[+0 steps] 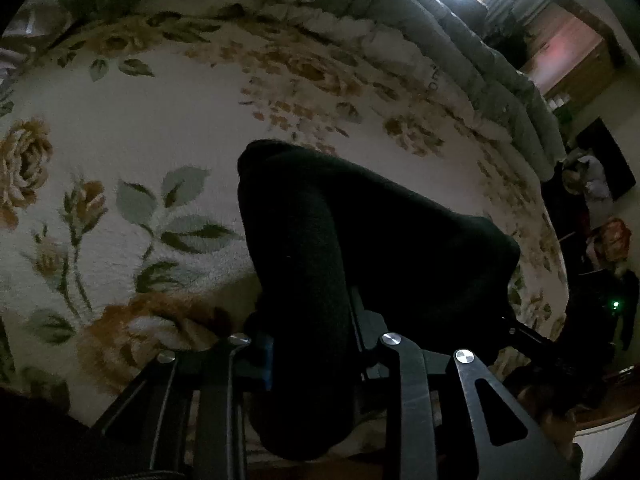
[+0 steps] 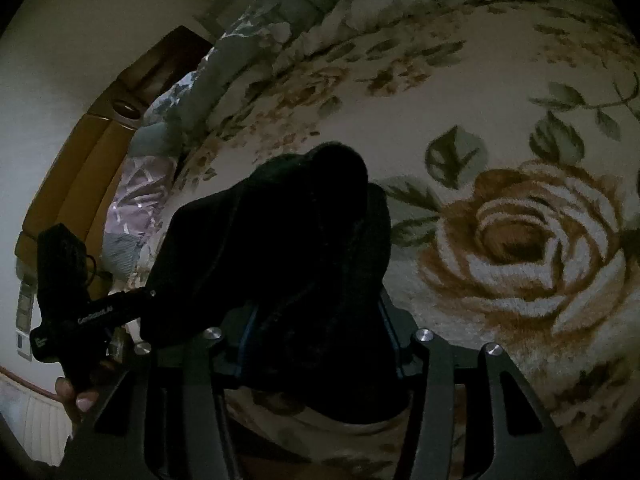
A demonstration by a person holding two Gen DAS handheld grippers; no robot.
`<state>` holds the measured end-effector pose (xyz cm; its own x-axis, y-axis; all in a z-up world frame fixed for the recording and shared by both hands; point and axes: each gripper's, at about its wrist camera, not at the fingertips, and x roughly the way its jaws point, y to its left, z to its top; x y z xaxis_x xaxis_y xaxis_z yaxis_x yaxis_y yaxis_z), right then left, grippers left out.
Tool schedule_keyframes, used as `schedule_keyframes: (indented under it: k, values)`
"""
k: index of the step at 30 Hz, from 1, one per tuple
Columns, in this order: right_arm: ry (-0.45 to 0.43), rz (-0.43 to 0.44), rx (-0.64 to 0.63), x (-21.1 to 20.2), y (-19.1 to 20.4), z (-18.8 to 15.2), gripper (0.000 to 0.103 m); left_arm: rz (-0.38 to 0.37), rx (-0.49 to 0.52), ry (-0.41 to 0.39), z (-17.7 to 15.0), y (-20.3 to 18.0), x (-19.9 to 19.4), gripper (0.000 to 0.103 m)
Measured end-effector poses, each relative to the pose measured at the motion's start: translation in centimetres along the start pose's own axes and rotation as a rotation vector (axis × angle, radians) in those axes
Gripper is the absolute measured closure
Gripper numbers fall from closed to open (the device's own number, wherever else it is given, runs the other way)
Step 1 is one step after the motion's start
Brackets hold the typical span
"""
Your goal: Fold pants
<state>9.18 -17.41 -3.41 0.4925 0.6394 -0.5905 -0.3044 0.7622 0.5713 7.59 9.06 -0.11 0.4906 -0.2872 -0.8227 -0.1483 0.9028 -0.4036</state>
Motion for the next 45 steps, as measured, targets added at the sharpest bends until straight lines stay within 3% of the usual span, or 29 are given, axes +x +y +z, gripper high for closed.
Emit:
schedule_keyframes:
  k: [17, 26, 32, 45]
  values:
    - [-0.019, 0.041, -0.057, -0.5, 2.8, 2.0, 0.052, 0.009, -0.02, -0.069, 1.0, 0.5, -3.9, 0.075]
    - [-0.029, 0.053, -0.098, 1.0, 4.6, 4.8, 0.052, 0.033, -0.035, -0.098, 3.6, 1.7, -4.3, 0.075]
    - [-0.028, 0.055, -0.134, 3.2, 5.9, 7.0, 0.052, 0.06, -0.06, -0.118, 5.9, 3.1, -3.6, 0.075]
    - [0.042, 0.062, -0.123, 9.4, 5.2, 10.7, 0.052, 0.112, -0.099, -0.082, 10.0, 6.2, 1.2, 0.075]
